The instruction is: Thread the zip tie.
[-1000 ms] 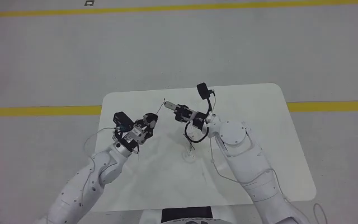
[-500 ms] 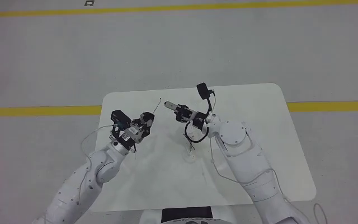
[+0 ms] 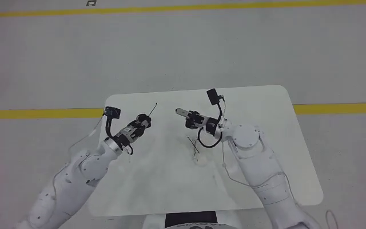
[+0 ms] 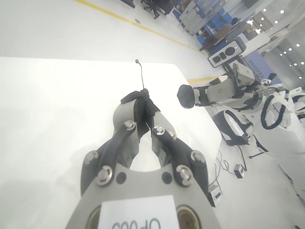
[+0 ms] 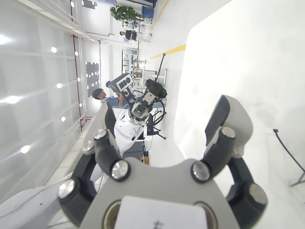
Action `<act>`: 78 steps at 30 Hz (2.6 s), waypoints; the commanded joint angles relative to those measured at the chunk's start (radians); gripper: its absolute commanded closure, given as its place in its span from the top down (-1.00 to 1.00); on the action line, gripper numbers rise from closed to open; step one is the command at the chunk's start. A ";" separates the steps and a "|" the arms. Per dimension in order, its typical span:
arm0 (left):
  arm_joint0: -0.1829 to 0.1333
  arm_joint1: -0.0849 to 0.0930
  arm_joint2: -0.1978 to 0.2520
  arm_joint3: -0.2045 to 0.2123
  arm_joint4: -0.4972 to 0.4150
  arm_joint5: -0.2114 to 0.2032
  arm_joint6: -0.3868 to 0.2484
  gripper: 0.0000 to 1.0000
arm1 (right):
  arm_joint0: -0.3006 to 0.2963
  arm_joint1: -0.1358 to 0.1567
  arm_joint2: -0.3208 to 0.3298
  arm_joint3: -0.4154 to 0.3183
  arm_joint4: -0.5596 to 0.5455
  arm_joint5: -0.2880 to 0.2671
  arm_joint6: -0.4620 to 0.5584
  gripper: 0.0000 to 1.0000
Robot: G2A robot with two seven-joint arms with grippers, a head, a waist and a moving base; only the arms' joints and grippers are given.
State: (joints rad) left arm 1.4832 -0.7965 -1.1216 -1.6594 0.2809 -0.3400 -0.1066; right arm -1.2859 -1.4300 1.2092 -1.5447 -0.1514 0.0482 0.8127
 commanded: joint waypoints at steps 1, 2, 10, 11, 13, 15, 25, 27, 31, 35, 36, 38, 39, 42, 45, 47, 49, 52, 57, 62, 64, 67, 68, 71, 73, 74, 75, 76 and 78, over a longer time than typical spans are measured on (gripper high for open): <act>-0.006 0.013 0.025 -0.003 -0.049 0.000 0.003 -1.00 | 0.011 0.002 -0.011 0.014 -0.002 0.008 0.021 1.00; -0.009 0.018 0.034 -0.007 -0.081 0.000 0.000 -1.00 | 0.015 0.002 -0.017 0.019 0.003 0.011 0.027 1.00; -0.013 0.022 0.040 -0.005 -0.103 0.000 -0.013 -1.00 | 0.011 -0.004 -0.011 0.026 0.113 0.025 -0.013 1.00; -0.013 0.022 0.040 -0.005 -0.103 0.000 -0.013 -1.00 | 0.011 -0.004 -0.011 0.026 0.113 0.025 -0.013 1.00; -0.019 0.019 0.044 -0.008 -0.124 0.000 -0.024 -1.00 | 0.011 -0.004 -0.011 0.026 0.113 0.025 -0.013 1.00; -0.035 0.016 0.043 -0.002 -0.182 0.000 -0.060 -1.00 | 0.007 -0.003 -0.009 0.028 0.116 0.023 -0.022 1.00; -0.002 0.031 -0.131 -0.049 -0.504 0.000 -0.435 -1.00 | 0.042 0.017 0.042 0.154 0.316 -0.060 0.198 1.00; 0.020 0.029 -0.177 -0.060 -0.536 0.000 -0.521 -1.00 | 0.061 0.021 0.037 0.182 0.326 -0.073 0.245 1.00; 0.054 0.005 -0.262 -0.063 -0.620 0.000 -0.674 -1.00 | 0.094 0.022 0.013 0.233 0.347 -0.100 0.272 1.00; 0.059 -0.036 -0.318 -0.034 -0.710 0.000 -0.790 -1.00 | 0.119 0.019 -0.017 0.268 0.358 -0.121 0.255 1.00; 0.057 -0.047 -0.331 -0.033 -0.733 0.000 -0.828 -1.00 | 0.123 0.018 -0.024 0.274 0.361 -0.125 0.247 1.00; 0.054 -0.062 -0.350 -0.030 -0.748 0.000 -0.875 -1.00 | 0.128 0.017 -0.034 0.281 0.373 -0.137 0.231 1.00; 0.054 -0.062 -0.350 -0.030 -0.748 0.000 -0.875 -1.00 | 0.128 0.017 -0.034 0.281 0.373 -0.137 0.231 1.00; 0.054 -0.062 -0.350 -0.030 -0.748 0.000 -0.875 -1.00 | 0.128 0.017 -0.034 0.281 0.373 -0.137 0.231 1.00; 0.054 -0.062 -0.350 -0.030 -0.748 0.000 -0.875 -1.00 | 0.128 0.017 -0.034 0.281 0.373 -0.137 0.231 1.00; 0.052 -0.062 -0.341 -0.036 -0.736 0.000 -0.878 -1.00 | 0.128 0.017 -0.034 0.281 0.373 -0.137 0.231 1.00; 0.043 -0.062 -0.328 -0.012 -0.731 0.002 -0.914 -1.00 | 0.116 0.018 -0.040 0.264 0.393 -0.159 0.238 1.00; 0.018 -0.060 -0.309 0.015 -0.737 0.000 -1.022 -1.00 | 0.116 0.021 -0.037 0.272 0.470 -0.213 0.328 1.00; 0.001 -0.063 -0.304 0.035 -0.821 0.000 -1.196 -1.00 | 0.154 0.025 -0.053 0.334 0.537 -0.248 0.460 1.00; -0.004 -0.075 -0.301 0.052 -0.837 0.000 -1.253 -1.00 | 0.193 0.022 -0.084 0.387 0.582 -0.271 0.497 1.00; -0.009 -0.079 -0.303 0.055 -0.813 0.000 -1.249 -1.00 | 0.198 0.022 -0.085 0.398 0.579 -0.277 0.469 1.00; -0.013 -0.080 -0.309 0.052 -0.798 0.000 -1.227 -1.00 | 0.198 0.022 -0.085 0.398 0.579 -0.277 0.469 1.00; -0.013 -0.080 -0.309 0.052 -0.798 0.000 -1.227 -1.00 | 0.198 0.022 -0.085 0.398 0.579 -0.277 0.469 1.00; -0.012 -0.082 -0.298 0.042 -0.805 0.005 -1.213 -1.00 | 0.196 0.021 -0.086 0.396 0.580 -0.276 0.464 1.00; -0.015 -0.084 -0.279 0.053 -0.834 0.015 -1.214 -1.00 | 0.182 0.023 -0.094 0.373 0.576 -0.275 0.442 1.00; -0.020 -0.085 -0.270 0.060 -0.844 0.017 -1.225 -1.00 | 0.178 0.024 -0.095 0.368 0.578 -0.276 0.440 1.00; -0.025 -0.086 -0.264 0.070 -0.849 0.017 -1.228 -1.00 | 0.175 0.025 -0.095 0.365 0.580 -0.278 0.440 1.00; -0.031 -0.087 -0.252 0.080 -0.857 0.021 -1.233 -1.00 | 0.172 0.026 -0.097 0.362 0.590 -0.280 0.442 1.00; -0.039 -0.090 -0.235 0.095 -0.878 0.022 -1.240 -1.00 | 0.169 0.026 -0.101 0.362 0.610 -0.280 0.446 1.00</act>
State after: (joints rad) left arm 1.4483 -0.8850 -1.3656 -1.5724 -0.5862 -0.3184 -1.3439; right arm -1.1165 -1.4042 1.1104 -1.1834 0.4489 -0.2322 1.2567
